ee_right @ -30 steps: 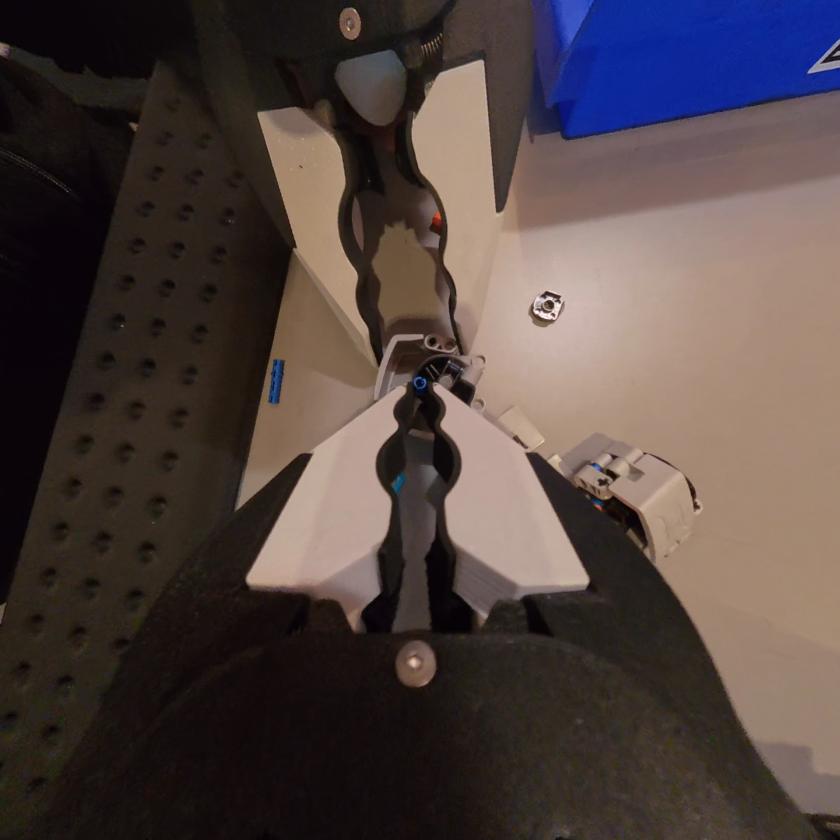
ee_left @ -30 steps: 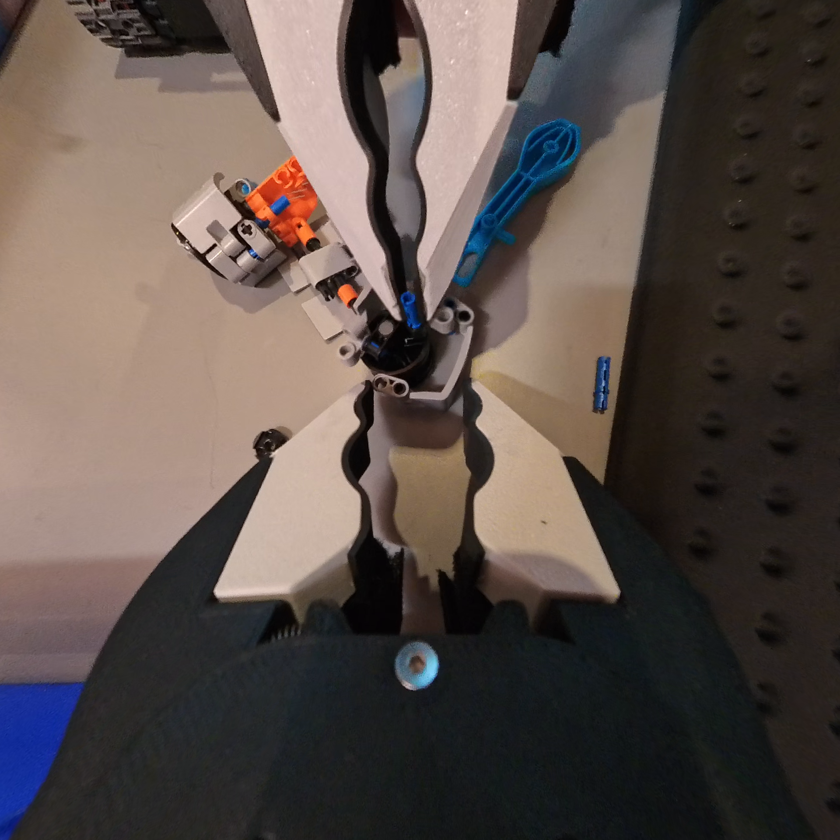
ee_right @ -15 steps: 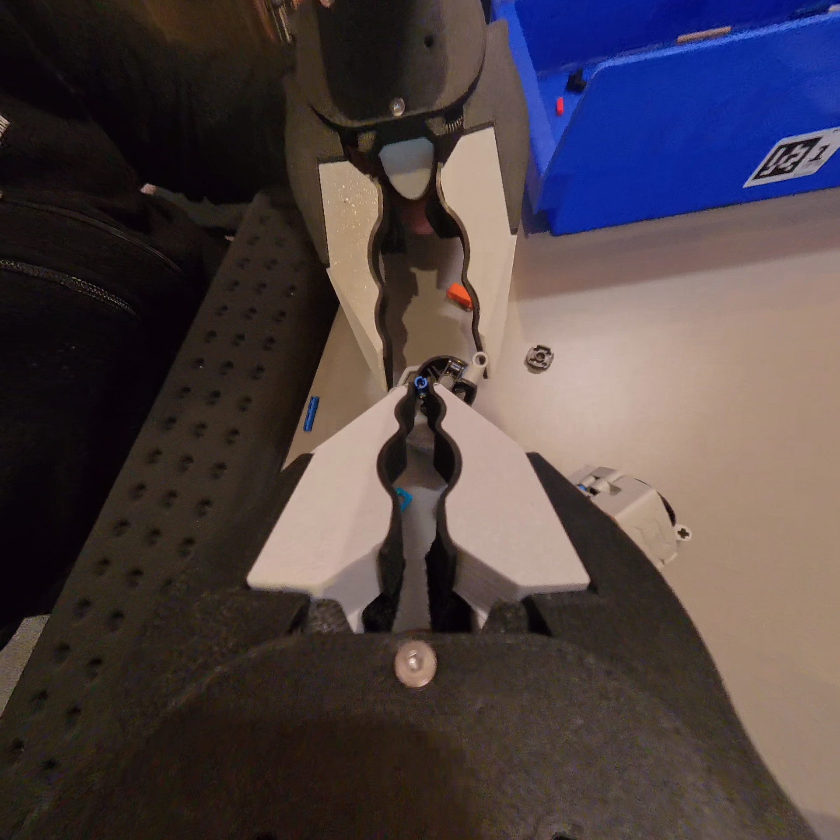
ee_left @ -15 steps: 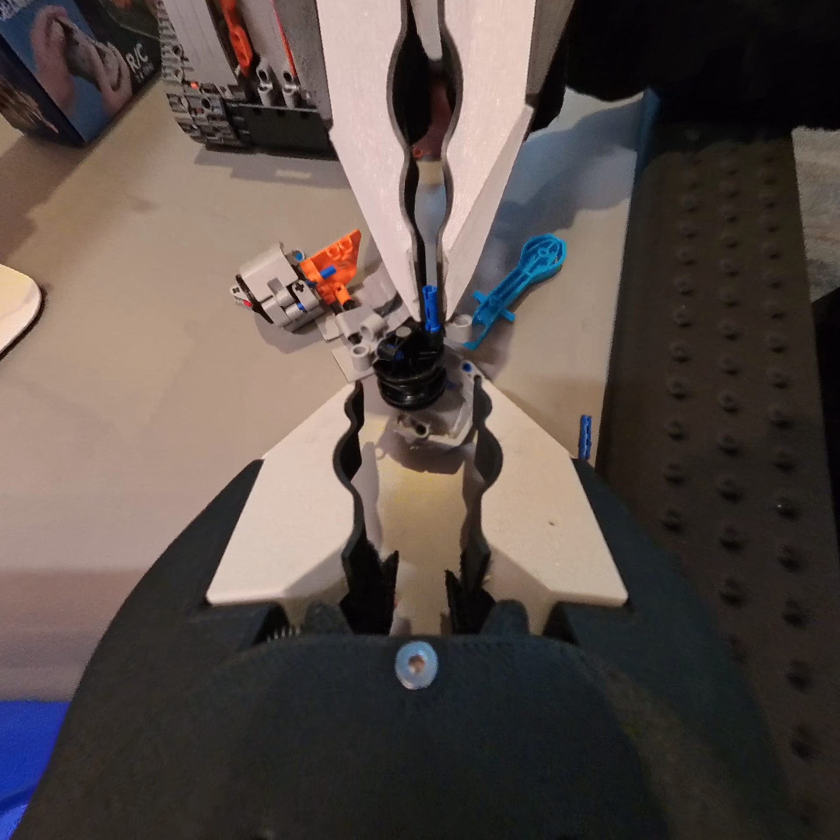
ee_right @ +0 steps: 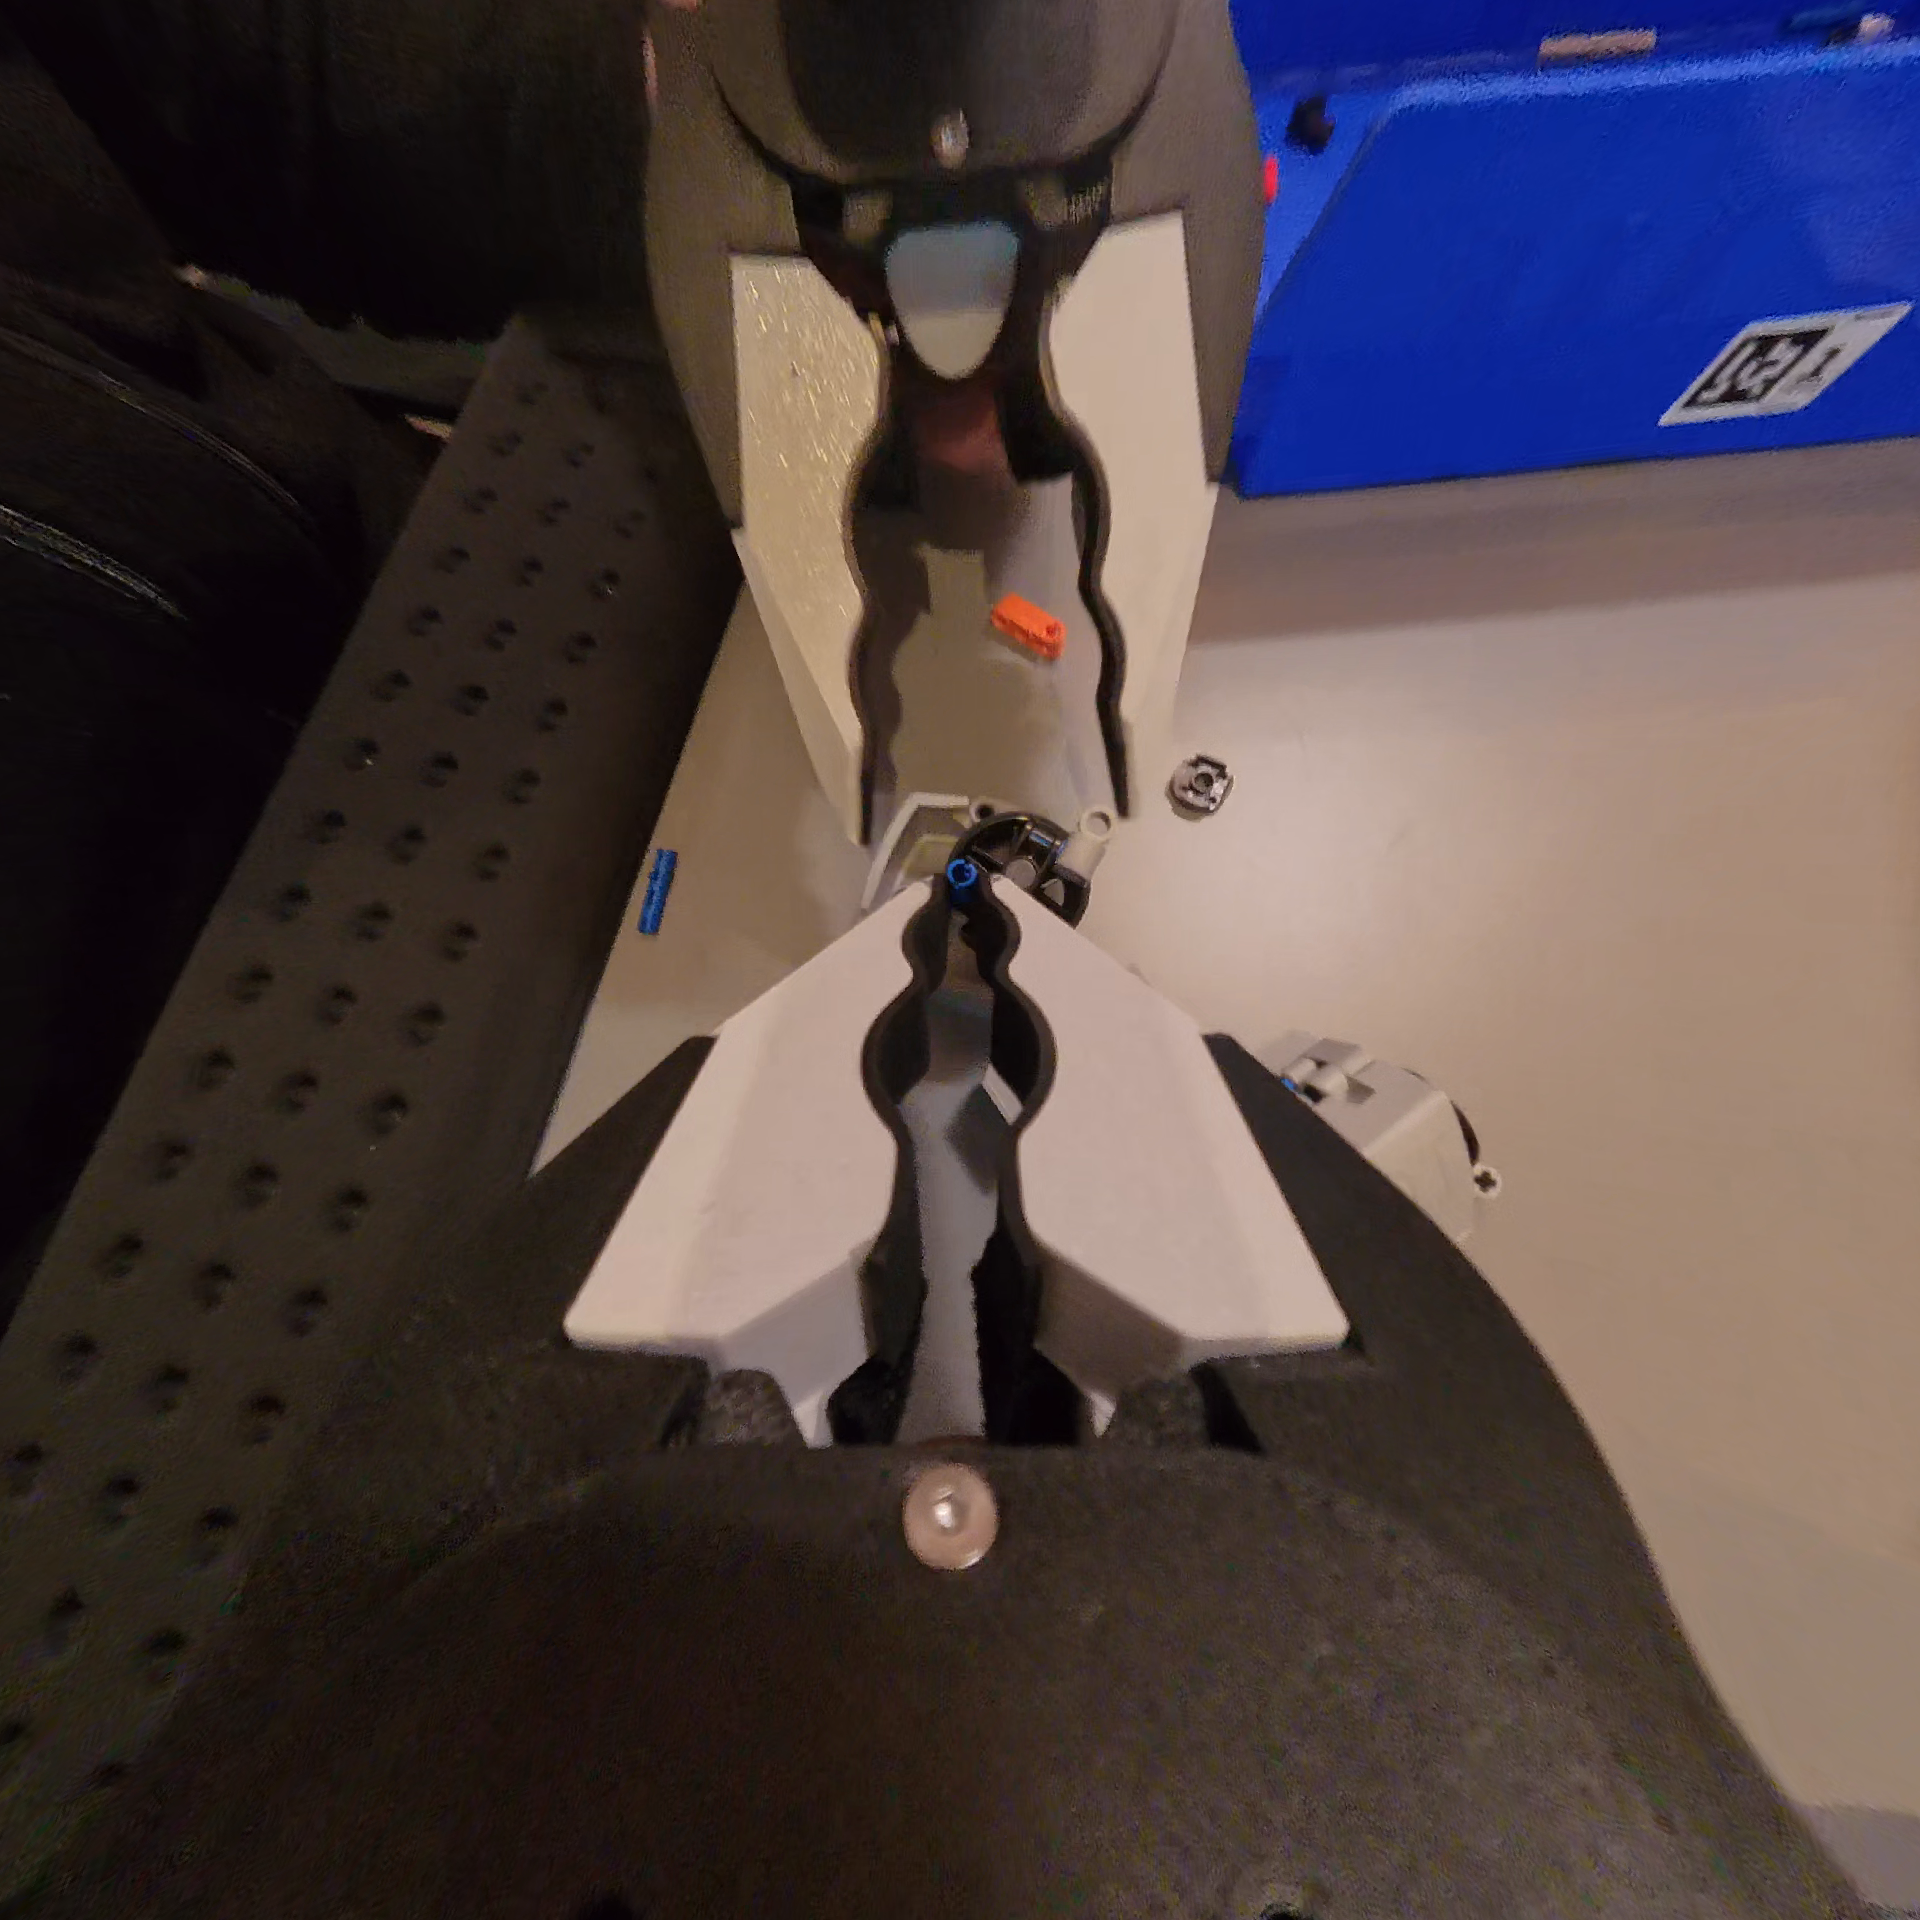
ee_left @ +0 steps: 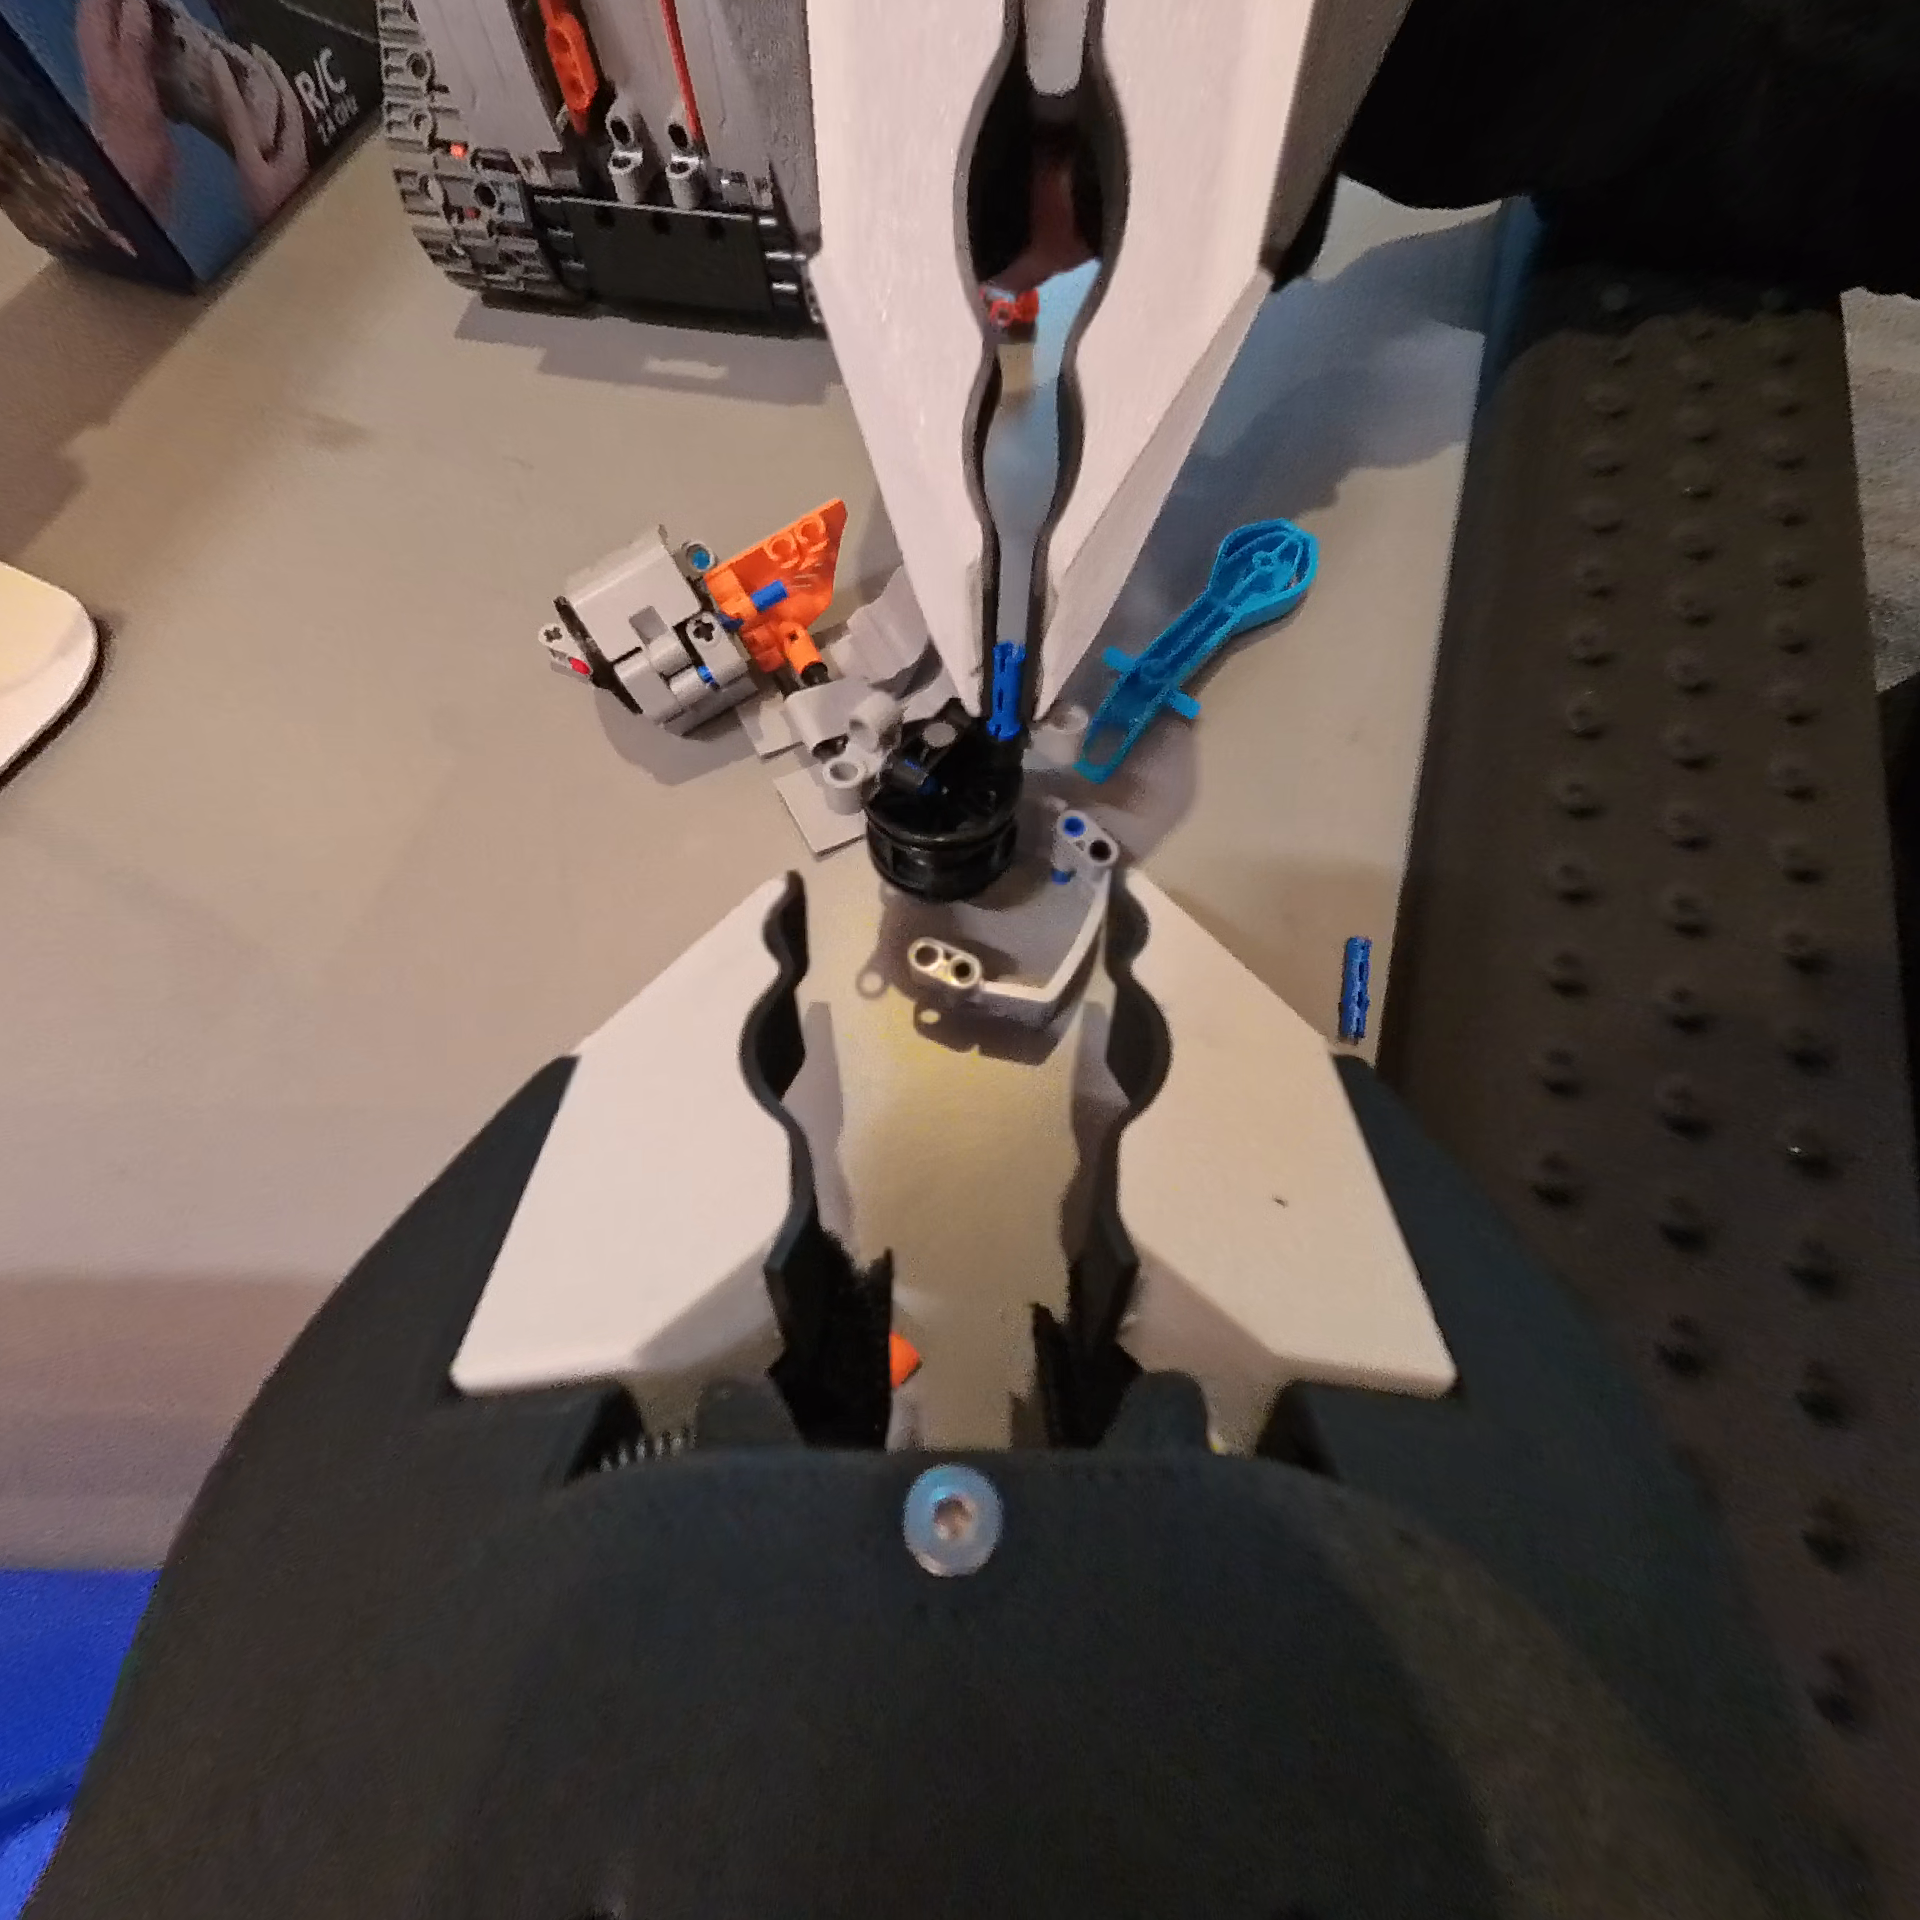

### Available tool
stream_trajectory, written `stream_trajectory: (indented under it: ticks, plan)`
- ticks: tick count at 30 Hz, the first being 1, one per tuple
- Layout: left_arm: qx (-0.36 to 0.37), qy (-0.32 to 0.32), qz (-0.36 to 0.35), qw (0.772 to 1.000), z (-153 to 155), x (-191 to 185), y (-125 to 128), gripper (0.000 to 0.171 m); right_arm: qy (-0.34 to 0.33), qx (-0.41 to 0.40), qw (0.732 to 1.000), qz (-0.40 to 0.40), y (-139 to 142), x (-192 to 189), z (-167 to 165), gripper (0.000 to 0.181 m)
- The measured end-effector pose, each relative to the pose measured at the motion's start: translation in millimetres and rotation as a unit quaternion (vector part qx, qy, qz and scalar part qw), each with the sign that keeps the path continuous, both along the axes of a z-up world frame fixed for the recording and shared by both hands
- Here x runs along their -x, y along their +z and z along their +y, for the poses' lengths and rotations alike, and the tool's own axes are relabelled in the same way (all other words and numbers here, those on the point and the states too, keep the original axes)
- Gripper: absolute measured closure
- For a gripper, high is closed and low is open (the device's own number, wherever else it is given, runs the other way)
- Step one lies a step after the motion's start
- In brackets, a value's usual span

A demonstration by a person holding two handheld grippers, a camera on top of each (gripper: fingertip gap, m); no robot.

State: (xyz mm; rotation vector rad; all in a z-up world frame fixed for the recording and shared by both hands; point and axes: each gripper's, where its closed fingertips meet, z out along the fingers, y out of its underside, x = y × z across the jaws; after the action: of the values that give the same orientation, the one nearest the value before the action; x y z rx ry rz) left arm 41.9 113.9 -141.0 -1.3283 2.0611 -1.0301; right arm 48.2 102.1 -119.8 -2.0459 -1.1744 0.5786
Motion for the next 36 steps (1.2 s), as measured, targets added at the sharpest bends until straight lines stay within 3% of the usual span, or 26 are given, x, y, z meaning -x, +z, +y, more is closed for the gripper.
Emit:
stream_trajectory:
  ticks: [4,15,36]
  plan:
    - [-0.004,-0.007,0.035,0.999,-1.2,6.0,-12.1,0.104,0.012,0.005,1.000,-0.010,-6.2,3.9,-2.8,0.180]
    - [-0.033,-0.024,0.077,0.996,-6.5,9.4,-34.5,0.136,0.027,0.021,0.999,-0.034,-18.3,6.4,-8.3,0.180]
    - [-0.028,-0.035,0.082,0.996,-8.1,11.4,-36.1,0.137,0.019,0.032,0.998,-0.041,-20.1,1.3,-8.7,0.173]
